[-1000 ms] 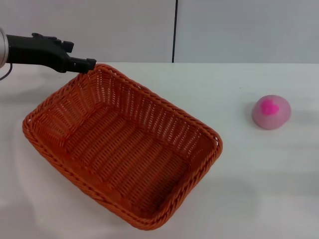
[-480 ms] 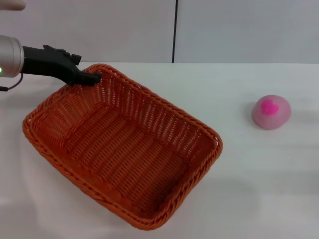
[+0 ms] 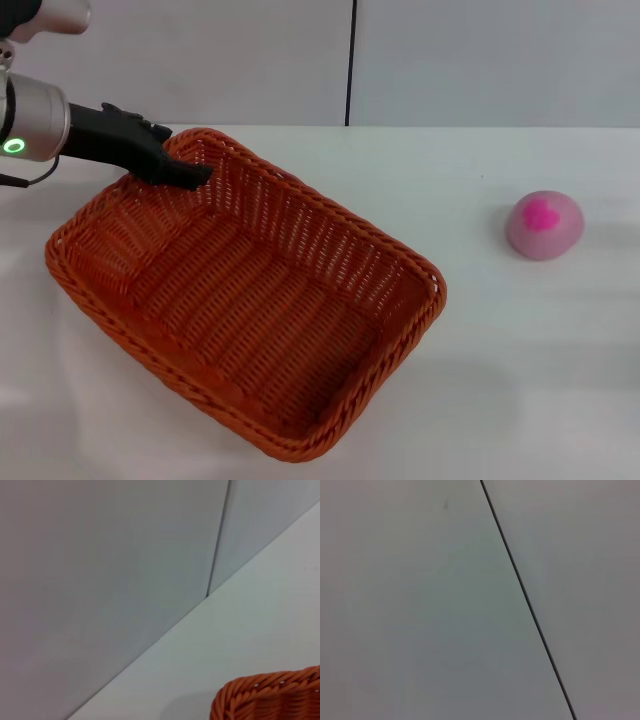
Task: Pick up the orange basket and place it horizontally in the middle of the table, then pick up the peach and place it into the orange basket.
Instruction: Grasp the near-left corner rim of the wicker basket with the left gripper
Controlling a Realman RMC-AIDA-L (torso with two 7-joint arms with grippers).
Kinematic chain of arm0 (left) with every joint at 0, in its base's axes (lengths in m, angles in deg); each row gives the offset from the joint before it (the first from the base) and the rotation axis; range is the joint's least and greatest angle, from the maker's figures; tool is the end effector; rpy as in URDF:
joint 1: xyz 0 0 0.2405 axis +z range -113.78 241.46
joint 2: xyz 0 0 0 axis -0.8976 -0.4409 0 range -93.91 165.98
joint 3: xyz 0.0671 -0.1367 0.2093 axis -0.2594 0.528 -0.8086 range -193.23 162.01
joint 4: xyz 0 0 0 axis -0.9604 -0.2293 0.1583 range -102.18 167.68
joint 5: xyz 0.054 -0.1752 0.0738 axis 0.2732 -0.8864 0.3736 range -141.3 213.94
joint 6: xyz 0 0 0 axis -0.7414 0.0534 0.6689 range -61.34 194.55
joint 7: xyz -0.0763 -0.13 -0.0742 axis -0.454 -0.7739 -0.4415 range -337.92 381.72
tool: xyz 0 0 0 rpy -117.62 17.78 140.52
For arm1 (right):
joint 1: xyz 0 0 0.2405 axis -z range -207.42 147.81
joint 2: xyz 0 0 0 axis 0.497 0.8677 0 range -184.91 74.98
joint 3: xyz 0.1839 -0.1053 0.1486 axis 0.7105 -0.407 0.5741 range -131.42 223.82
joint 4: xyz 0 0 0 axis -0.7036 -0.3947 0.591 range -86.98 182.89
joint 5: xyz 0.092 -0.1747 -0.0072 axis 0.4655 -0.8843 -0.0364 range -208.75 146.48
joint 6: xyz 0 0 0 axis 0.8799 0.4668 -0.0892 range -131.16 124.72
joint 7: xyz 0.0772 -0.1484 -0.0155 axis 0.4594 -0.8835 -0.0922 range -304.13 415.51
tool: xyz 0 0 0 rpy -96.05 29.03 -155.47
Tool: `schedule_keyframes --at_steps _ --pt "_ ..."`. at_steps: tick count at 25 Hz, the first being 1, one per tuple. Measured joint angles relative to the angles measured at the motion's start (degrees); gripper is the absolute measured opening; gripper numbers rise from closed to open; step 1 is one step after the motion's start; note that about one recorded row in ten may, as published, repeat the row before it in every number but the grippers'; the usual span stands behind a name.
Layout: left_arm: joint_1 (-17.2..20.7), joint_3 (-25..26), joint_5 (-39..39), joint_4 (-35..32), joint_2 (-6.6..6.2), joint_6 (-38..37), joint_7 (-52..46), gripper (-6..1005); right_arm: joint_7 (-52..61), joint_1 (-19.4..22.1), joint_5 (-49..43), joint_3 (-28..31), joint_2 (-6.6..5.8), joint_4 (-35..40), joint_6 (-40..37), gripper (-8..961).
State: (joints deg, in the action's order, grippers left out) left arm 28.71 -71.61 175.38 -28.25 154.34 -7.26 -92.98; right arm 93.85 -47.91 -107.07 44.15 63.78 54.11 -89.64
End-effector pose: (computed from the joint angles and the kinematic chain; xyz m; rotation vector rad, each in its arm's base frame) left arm -0.2402 0.3979 0.0100 -2.5431 -0.7223 0.0691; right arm 0.3592 0.2909 0.0686 -1.3354 0.6445 1.0355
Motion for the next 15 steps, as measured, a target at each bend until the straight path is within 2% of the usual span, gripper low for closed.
schedule_keyframes --at_steps 5,15 --pt "-2.36 -0.84 5.13 -0.55 0.04 -1.01 -3.15 772 0.0 0.0 0.12 0.12 0.0 0.0 0.02 572" --pt "-3.75 -1.4 5.97 -0.24 0.17 -1.03 -3.52 767 0.03 -0.17 0.24 0.15 0.0 -0.05 0.8 572"
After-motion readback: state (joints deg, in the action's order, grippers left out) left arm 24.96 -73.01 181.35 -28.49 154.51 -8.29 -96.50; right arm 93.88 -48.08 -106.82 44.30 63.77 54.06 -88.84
